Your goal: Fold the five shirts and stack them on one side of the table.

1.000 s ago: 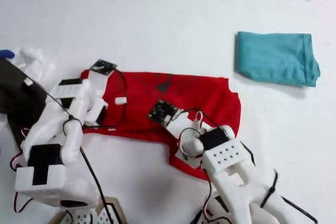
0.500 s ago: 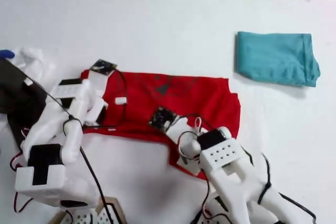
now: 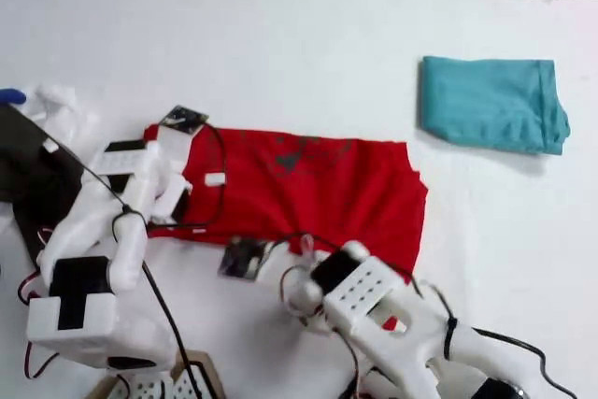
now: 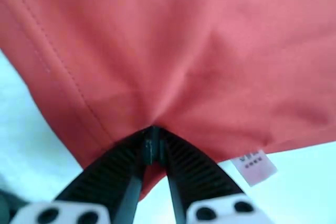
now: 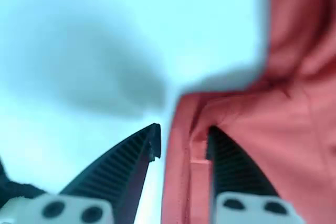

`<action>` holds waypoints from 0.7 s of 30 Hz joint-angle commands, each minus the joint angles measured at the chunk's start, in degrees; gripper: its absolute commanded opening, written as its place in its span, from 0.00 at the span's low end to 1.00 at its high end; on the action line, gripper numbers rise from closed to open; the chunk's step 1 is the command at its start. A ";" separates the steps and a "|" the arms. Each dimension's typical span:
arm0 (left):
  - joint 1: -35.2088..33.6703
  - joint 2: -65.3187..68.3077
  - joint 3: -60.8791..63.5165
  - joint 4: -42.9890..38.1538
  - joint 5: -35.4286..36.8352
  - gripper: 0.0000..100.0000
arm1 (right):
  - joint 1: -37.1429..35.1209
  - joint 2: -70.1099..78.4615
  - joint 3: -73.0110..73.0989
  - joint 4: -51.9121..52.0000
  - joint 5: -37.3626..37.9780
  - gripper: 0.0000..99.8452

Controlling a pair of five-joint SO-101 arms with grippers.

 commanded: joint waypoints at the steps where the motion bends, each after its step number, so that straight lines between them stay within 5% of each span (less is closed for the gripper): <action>1: -2.29 0.18 0.13 -3.16 -0.35 0.03 | -1.10 0.40 -0.53 0.04 0.09 0.11; 9: -2.29 0.18 0.13 -3.16 -0.35 0.03 | 10.95 0.31 -3.16 1.45 0.18 0.11; 18: -2.29 0.18 0.13 -3.16 -0.35 0.03 | 29.93 0.31 -24.62 10.33 -0.26 0.11; 21: -2.29 0.18 0.13 -3.16 -0.35 0.03 | 37.49 1.36 -28.66 4.88 -0.35 0.02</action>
